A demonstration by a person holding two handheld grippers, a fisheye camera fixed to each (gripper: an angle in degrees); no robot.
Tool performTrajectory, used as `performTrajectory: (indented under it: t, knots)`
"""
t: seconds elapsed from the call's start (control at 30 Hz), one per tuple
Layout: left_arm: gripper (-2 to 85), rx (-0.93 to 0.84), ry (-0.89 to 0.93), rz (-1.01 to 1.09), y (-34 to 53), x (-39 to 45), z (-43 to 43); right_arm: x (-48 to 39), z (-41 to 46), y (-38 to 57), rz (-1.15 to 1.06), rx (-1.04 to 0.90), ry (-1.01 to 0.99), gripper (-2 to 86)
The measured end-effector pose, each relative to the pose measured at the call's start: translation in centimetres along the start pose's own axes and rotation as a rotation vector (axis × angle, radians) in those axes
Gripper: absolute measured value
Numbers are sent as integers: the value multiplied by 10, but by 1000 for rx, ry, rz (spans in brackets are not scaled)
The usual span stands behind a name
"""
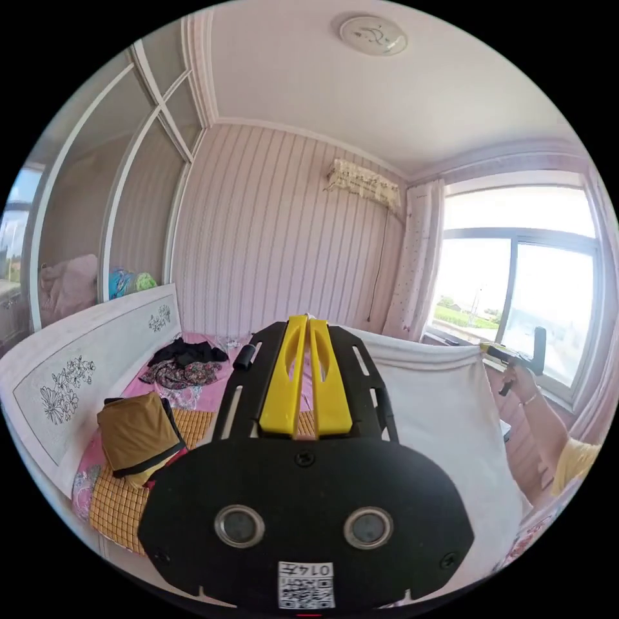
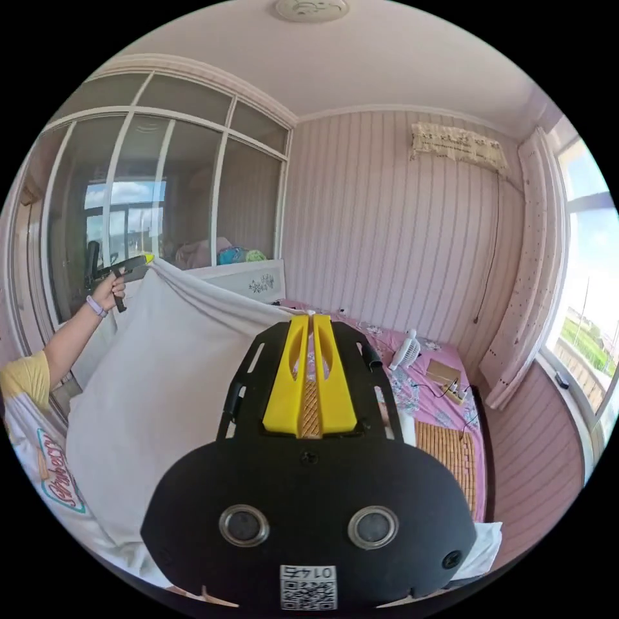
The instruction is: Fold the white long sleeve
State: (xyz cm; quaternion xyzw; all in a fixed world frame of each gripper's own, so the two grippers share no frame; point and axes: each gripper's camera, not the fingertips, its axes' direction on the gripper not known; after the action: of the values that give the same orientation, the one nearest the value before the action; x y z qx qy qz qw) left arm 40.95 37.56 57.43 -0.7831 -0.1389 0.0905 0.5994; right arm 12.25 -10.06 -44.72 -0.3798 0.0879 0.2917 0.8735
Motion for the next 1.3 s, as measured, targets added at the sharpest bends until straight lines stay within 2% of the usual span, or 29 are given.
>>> performTrajectory:
  t: [0.13,0.37,0.47,0.63,0.73,0.8,0.83,0.9,1.0,1.17,1.3]
  knots:
    - [-10,-69,-86,2,2,5,62,44,40,-14,197,48,-121,-5]
    - [-10,297,-44,57,-68,37,43,56,18,-83,163,419,-64,1]
    - [-10,274,-29,90,-52,40,55,52,35,-61,129,432,-124,2]
    - [-10,40,8,100,60,19,112,39,106,54,105,226,-177,3]
    - [-10,-210,4,57,170,1,161,33,167,162,193,33,-193,3]
    - [-10,-418,-14,-35,265,-15,201,30,220,252,330,-148,-234,4]
    - [-10,-465,-11,-75,288,-20,209,30,232,274,375,-194,-244,4]
    - [-9,-629,14,-266,373,-37,237,21,272,352,529,-365,-243,4]
    - [-8,-790,13,-392,445,-46,258,-3,300,420,602,-552,-182,3]
    - [14,-933,18,-408,489,-39,275,-31,311,468,683,-658,-122,17]
    - [44,-938,-38,-402,495,-32,283,-66,338,466,584,-731,-67,69]
